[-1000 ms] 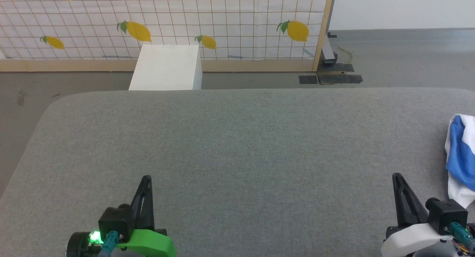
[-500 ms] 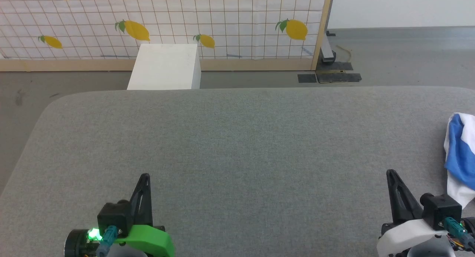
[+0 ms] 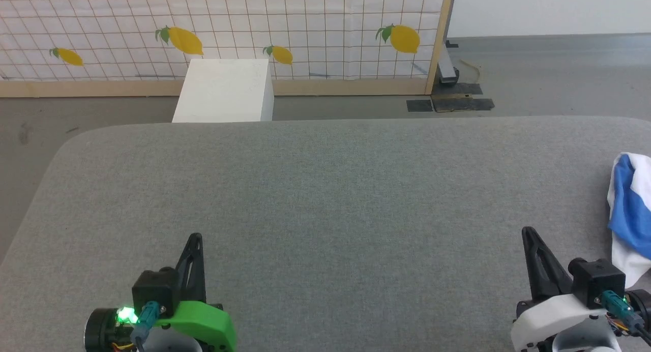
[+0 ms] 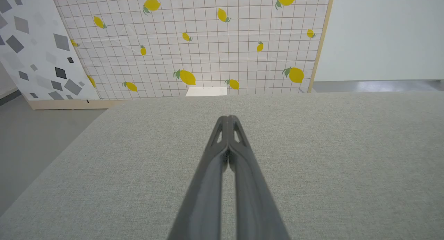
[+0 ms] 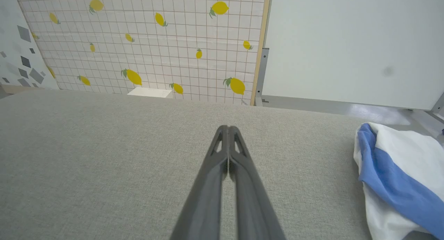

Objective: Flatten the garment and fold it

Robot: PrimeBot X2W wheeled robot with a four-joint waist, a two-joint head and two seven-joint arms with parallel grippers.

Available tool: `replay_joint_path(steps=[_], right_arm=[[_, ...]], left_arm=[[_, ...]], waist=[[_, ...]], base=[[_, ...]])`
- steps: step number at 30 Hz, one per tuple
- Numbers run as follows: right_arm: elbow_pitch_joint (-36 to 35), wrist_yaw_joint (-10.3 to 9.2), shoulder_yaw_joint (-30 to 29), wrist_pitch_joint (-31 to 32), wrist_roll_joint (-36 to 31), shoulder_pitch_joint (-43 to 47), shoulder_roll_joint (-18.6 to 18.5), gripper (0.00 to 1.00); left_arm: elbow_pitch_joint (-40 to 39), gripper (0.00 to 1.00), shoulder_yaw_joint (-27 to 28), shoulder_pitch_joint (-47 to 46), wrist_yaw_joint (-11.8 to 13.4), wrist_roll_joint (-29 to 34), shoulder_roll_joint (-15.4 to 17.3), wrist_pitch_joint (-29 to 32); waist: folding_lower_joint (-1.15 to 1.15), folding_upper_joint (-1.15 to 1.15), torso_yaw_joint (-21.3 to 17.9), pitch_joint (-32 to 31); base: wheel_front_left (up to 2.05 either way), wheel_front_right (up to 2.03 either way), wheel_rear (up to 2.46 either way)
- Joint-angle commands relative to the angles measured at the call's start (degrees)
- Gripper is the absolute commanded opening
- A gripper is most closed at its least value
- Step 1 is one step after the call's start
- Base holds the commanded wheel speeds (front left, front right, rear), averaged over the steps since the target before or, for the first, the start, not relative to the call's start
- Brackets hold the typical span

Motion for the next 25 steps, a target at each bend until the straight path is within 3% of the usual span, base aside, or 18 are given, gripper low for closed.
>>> replay_joint_path(steps=[1,25], right_arm=[[-0.53,-0.06,0.36,0.48,-0.08,-1.19,0.03,0.0],[-2.09,-0.07,2.65,3.24,-0.11,-2.34,0.03,0.0]], left_arm=[[0.18,0.0,0.26,-1.19,-0.3,0.52,-0.31,0.41],[0.29,0.0,1.65,-2.53,-0.81,1.8,-0.55,3.29]], waist=[[0.0,0.0,-0.02,0.02],[0.0,0.0,-0.43,0.34]], base=[[0.0,0.0,0.0],[0.0,0.0,0.0]])
